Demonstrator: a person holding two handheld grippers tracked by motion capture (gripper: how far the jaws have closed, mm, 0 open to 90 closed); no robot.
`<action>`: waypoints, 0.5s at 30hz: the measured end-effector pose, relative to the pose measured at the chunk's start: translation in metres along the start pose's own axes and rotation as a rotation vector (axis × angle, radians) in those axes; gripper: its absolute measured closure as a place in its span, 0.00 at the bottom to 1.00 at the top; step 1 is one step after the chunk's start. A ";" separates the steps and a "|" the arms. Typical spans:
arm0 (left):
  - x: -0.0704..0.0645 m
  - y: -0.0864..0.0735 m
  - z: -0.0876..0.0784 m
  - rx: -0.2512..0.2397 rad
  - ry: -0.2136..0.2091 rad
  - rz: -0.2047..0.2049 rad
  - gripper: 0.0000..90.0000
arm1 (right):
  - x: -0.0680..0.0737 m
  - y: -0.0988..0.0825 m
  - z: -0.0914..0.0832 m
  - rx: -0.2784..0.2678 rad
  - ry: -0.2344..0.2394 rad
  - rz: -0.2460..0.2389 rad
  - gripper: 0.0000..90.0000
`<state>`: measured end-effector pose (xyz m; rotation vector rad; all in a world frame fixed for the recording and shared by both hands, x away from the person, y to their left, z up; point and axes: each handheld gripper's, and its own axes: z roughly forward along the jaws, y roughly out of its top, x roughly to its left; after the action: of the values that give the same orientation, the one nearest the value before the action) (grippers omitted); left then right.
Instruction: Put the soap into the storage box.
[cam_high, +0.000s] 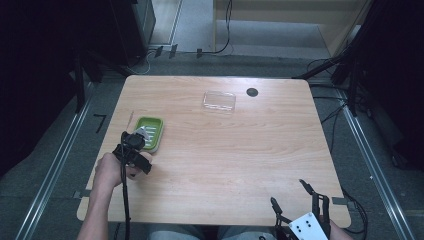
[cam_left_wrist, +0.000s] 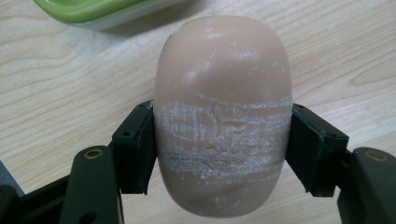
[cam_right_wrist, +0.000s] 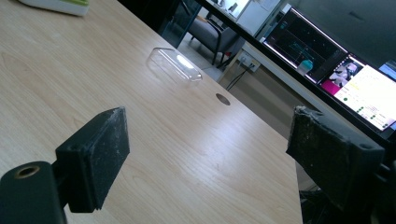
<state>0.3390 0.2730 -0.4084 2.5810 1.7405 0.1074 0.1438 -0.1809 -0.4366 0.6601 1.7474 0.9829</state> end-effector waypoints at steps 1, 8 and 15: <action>0.000 0.001 -0.001 -0.001 0.004 -0.001 0.38 | 0.000 0.000 0.000 0.000 0.001 0.000 0.15; 0.004 0.007 -0.003 -0.002 0.004 -0.016 0.38 | 0.000 0.000 0.000 0.000 0.000 0.001 0.15; 0.007 0.012 -0.007 -0.008 0.006 -0.025 0.38 | 0.000 0.000 0.000 0.000 0.000 0.001 0.15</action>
<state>0.3523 0.2743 -0.4001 2.5549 1.7699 0.1215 0.1439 -0.1810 -0.4367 0.6611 1.7473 0.9833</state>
